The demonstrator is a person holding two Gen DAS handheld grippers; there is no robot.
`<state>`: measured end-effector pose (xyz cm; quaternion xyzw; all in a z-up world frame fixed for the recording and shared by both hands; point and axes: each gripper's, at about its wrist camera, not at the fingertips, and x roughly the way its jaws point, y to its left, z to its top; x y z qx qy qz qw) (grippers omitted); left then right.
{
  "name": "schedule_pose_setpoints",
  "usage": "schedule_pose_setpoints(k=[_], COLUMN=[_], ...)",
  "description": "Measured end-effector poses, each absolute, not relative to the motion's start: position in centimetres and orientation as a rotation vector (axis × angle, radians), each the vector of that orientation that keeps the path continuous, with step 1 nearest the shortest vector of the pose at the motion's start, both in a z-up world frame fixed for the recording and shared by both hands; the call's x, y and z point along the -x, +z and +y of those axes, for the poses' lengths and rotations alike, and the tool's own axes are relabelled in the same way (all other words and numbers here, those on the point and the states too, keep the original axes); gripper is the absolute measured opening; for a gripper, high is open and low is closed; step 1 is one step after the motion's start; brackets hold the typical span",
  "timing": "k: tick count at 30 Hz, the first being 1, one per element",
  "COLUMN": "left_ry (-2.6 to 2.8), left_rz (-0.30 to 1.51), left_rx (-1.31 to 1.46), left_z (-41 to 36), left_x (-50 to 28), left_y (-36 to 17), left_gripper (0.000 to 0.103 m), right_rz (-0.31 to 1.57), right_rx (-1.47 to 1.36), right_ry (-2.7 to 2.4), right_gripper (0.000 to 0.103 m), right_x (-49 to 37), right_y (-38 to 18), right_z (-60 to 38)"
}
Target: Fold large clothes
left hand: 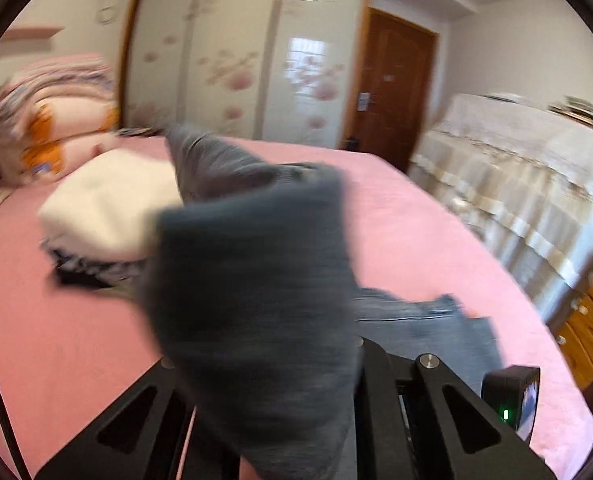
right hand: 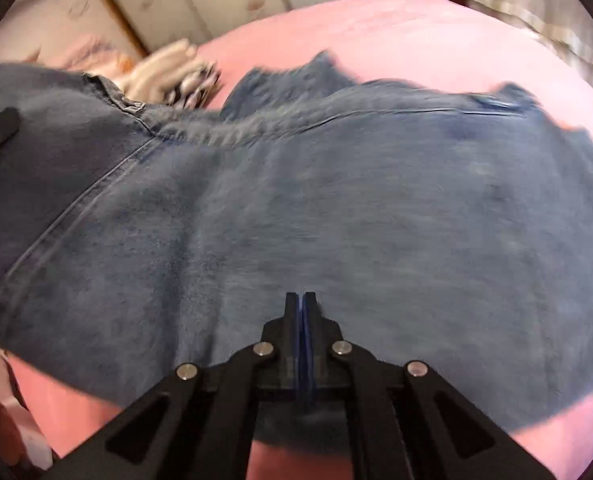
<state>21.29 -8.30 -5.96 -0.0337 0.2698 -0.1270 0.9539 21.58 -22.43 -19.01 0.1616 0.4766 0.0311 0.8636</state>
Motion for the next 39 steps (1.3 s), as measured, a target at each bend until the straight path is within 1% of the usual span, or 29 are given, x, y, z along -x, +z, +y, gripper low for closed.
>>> schedule_pose_setpoints(k=[2,6,8,10,11,12,13,14,15,16,17,18,19,21,23,25,27,28,31,33,36,39], left_ry=[-0.319,-0.430,-0.486,-0.503,-0.507,-0.489,-0.480,-0.486,-0.510,-0.542,-0.574,-0.593,-0.612,-0.645,-0.633,-0.590,-0.526,-0.513,-0.419,-0.342,-0.308,-0.315], left_rz=[0.544,0.580,0.630,0.714,0.783,0.863,0.888,0.862,0.846,0.853,0.877,0.881,0.877,0.897,0.900,0.892,0.885,0.885,0.904,0.938,1.015,1.072], left_rx=[0.040,-0.001,-0.005,-0.051,-0.101,-0.159,-0.185,-0.206,-0.206,-0.193,-0.164,-0.135,-0.117,-0.099,-0.072,-0.059,-0.022,0.002,0.032,0.001,0.003,0.042], left_z=[-11.9,-19.4,-23.0,-26.2,-27.9,-29.2,-30.0,-30.1,-30.0,-29.7,-29.3,-28.6,-28.1,-26.7,-24.6,-22.6,-19.5,-18.6,-14.3,-12.8,-10.9,-9.5], left_x=[-20.7,-19.7,-19.6,-19.9,-20.3,-20.7,-20.7,-20.3,-20.0,-19.8,-19.7,-19.4,-19.2,-18.8,-18.4,-18.7,-19.3,-19.8,-21.3,-22.3,-23.8,-24.5], left_y=[-5.6,-7.7,-10.7,-14.4,-16.8,-19.1,-20.0,-20.2,-19.8,-19.3,-18.6,-17.7,-17.0,-15.0,-13.5,-12.3,-11.2,-11.0,-11.0,-12.3,-14.6,-16.6], left_gripper=[0.009,0.009,0.009,0.011,0.013,0.017,0.020,0.023,0.036,0.051,0.079,0.089,0.089,0.089,0.089,0.089,0.089,0.089,0.089,0.089,0.089,0.089], right_rz=[0.947,0.870,0.861,0.878,0.891,0.905,0.918,0.932,0.944,0.952,0.952,0.950,0.947,0.935,0.916,0.896,0.877,0.869,0.849,0.868,0.950,1.052], right_rx=[-0.348,-0.397,-0.414,-0.424,-0.427,-0.430,-0.436,-0.445,-0.450,-0.453,-0.451,-0.447,-0.446,-0.450,-0.461,-0.464,-0.478,-0.491,-0.505,-0.497,-0.516,-0.539], right_ry=[-0.015,-0.172,-0.257,-0.325,-0.347,-0.365,-0.381,-0.385,-0.380,-0.374,-0.370,-0.364,-0.354,-0.328,-0.294,-0.270,-0.234,-0.215,-0.157,-0.113,-0.060,-0.046], right_gripper=[0.003,0.004,0.004,0.004,0.004,0.004,0.004,0.004,0.004,0.004,0.004,0.007,0.009,0.022,0.028,0.031,0.038,0.043,0.050,0.056,0.056,0.056], right_x=[-19.1,-13.6,-10.9,-8.8,-8.0,-7.7,-7.2,-6.7,-6.6,-6.5,-6.5,-6.5,-6.5,-7.0,-8.0,-8.4,-9.1,-9.5,-10.4,-11.5,-14.3,-16.7], right_y=[-17.7,-16.0,-16.0,-16.7,-17.2,-17.6,-18.0,-18.3,-18.5,-18.6,-18.5,-18.4,-18.3,-17.8,-17.0,-16.1,-14.8,-14.2,-12.4,-11.8,-12.8,-15.0], right_z=[-25.2,-31.6,-35.0,-37.7,-38.6,-39.3,-40.0,-40.6,-40.8,-41.0,-40.9,-40.9,-40.9,-40.9,-40.6,-40.6,-40.7,-40.7,-40.3,-39.8,-39.7,-40.0])
